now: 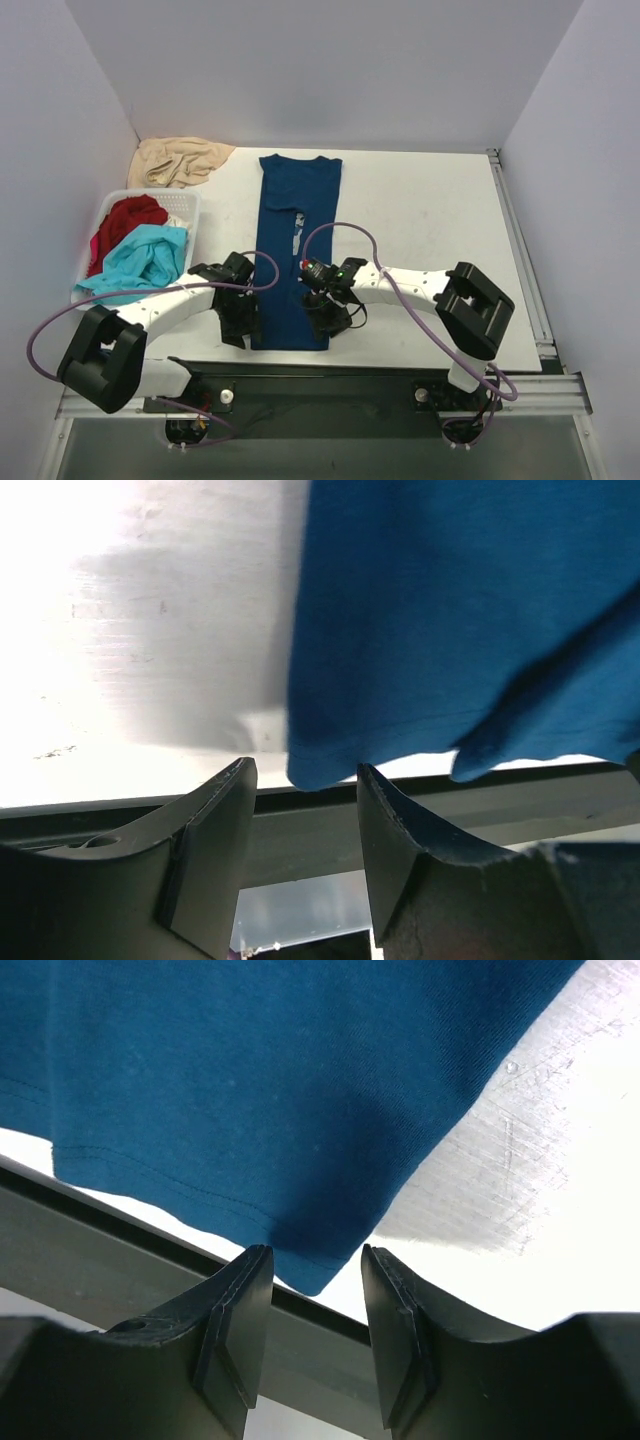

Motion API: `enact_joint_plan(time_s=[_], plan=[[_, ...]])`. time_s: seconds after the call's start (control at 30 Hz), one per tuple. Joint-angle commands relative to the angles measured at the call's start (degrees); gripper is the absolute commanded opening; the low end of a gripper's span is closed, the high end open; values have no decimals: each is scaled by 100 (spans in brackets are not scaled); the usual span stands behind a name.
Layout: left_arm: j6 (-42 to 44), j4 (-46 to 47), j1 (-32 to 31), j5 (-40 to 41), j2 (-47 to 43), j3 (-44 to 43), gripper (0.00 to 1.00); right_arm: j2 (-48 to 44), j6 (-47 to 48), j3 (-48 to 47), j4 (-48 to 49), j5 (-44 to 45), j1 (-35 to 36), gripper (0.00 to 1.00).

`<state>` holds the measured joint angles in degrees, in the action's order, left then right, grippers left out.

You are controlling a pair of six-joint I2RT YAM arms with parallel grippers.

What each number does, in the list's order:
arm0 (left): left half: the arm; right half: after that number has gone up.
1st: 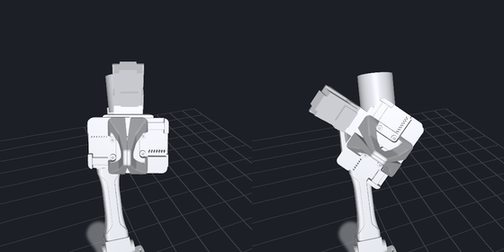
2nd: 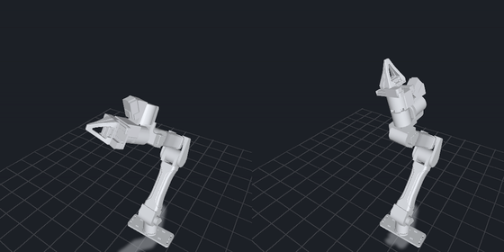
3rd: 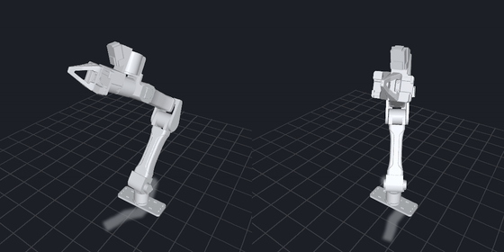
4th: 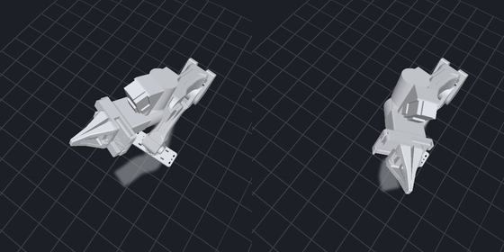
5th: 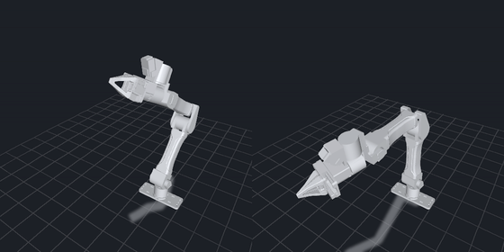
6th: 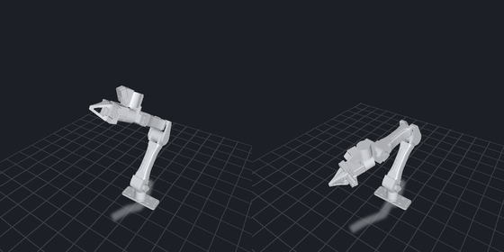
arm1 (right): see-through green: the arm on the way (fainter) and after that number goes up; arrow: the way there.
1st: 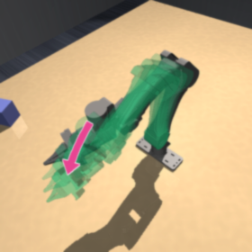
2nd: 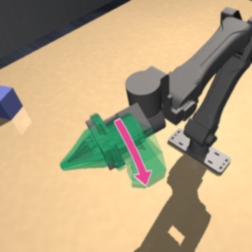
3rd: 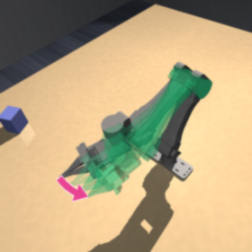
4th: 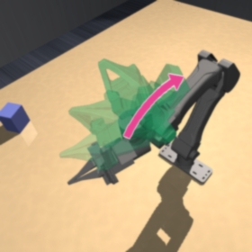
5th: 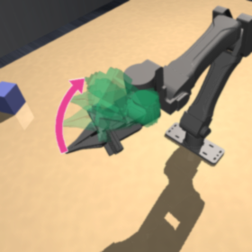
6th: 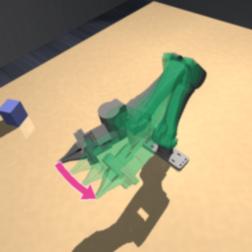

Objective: Fold and stack the t-shirts

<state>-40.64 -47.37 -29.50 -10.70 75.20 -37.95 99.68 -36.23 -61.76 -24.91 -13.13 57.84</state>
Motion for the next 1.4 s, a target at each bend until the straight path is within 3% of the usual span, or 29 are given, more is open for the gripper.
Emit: enact_joint_plan(time_s=[0.0,0.37,0.53,0.67,0.8,0.87,1.37], plan=[[-154,184,32,50,100,78,55,78,-25,67,-313,-67,16,41],[-172,765,32,-11,381,69,52,280,81,129,-296,-182,-28,41],[-137,774,23,-20,390,86,45,280,98,199,-287,-217,-36,32],[-119,774,32,-11,434,130,31,298,98,243,-287,-243,-45,19],[-84,704,32,33,408,139,7,236,81,366,-278,-252,-36,1],[-84,633,32,103,373,122,0,158,72,497,-243,-243,-28,0],[-146,-237,32,165,-304,-221,0,-519,-218,1104,-155,-111,69,0]])
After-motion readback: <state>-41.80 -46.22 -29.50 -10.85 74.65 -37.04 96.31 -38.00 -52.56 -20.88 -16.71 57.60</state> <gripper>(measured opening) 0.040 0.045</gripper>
